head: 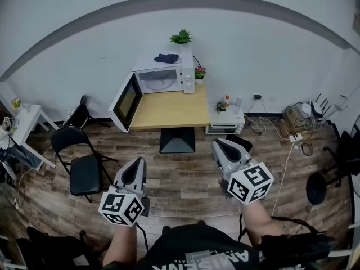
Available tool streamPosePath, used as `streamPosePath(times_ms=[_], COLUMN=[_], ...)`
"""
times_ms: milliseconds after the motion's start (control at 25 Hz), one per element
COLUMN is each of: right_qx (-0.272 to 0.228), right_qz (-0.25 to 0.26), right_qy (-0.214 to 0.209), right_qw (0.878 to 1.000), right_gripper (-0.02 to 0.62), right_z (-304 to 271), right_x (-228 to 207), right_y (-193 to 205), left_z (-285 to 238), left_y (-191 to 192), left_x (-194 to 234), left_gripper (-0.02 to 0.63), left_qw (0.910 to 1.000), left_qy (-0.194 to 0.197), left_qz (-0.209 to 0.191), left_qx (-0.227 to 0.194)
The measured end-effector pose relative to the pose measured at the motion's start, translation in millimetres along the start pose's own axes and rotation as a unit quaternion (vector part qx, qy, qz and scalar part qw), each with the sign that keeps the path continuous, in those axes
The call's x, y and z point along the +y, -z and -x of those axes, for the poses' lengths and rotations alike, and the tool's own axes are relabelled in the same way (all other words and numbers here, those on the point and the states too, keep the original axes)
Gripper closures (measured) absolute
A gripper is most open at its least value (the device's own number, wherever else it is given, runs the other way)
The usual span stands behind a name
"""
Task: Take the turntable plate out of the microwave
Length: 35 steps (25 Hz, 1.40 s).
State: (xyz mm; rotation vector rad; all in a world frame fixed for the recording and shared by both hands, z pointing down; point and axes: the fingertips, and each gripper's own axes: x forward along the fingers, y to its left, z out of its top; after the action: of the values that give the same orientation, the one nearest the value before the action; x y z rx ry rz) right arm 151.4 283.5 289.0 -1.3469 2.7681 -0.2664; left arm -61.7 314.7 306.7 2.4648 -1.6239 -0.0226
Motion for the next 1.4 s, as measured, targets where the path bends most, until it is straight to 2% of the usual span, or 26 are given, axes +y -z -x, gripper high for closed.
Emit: streamPosePath(times_ms=[360, 560, 760, 920, 1080, 1400], right_qx=[0.005, 0.009, 0.003, 0.001, 0.013, 0.02], right_qz=[-0.011, 0.0, -0.012, 0.002, -0.003, -0.016], right_qy=[-0.027, -0.036, -0.027, -0.014, -0.01, 0.002], right_qw=[1.0, 0.999, 1.0, 1.0, 1.0, 1.0], right_gripper=[0.59, 0.591, 0.59, 0.589, 0.589, 0.59], right_z=[-5.6, -31.6, -74.6, -126.5, -186.6, -284.9], right_x=[-33.7, -38.5, -51.1, -59.3, -69.7, -83.2], right_y=[8.7, 13.8, 17.5, 9.8, 5.2, 3.2], left_z=[-20.3, -43.1, -77.4, -110.0, -144.9, -214.9], left_y=[6.5, 11.1, 8.3, -5.1, -27.5, -36.5], left_x=[-20.1, -9.2, 29.2, 90.3, 138.5, 213.1], left_gripper=[0.604, 0.604, 0.604, 0.604, 0.604, 0.604], left_qw=[0.9998, 0.9995, 0.9997, 1.0, 0.9999, 0.999], left_qy=[-0.02, 0.018, 0.02, -0.007, -0.004, 0.02], left_qz=[-0.007, 0.024, 0.012, 0.004, -0.016, 0.039], left_qx=[0.008, 0.008, -0.004, 0.006, -0.005, 0.014])
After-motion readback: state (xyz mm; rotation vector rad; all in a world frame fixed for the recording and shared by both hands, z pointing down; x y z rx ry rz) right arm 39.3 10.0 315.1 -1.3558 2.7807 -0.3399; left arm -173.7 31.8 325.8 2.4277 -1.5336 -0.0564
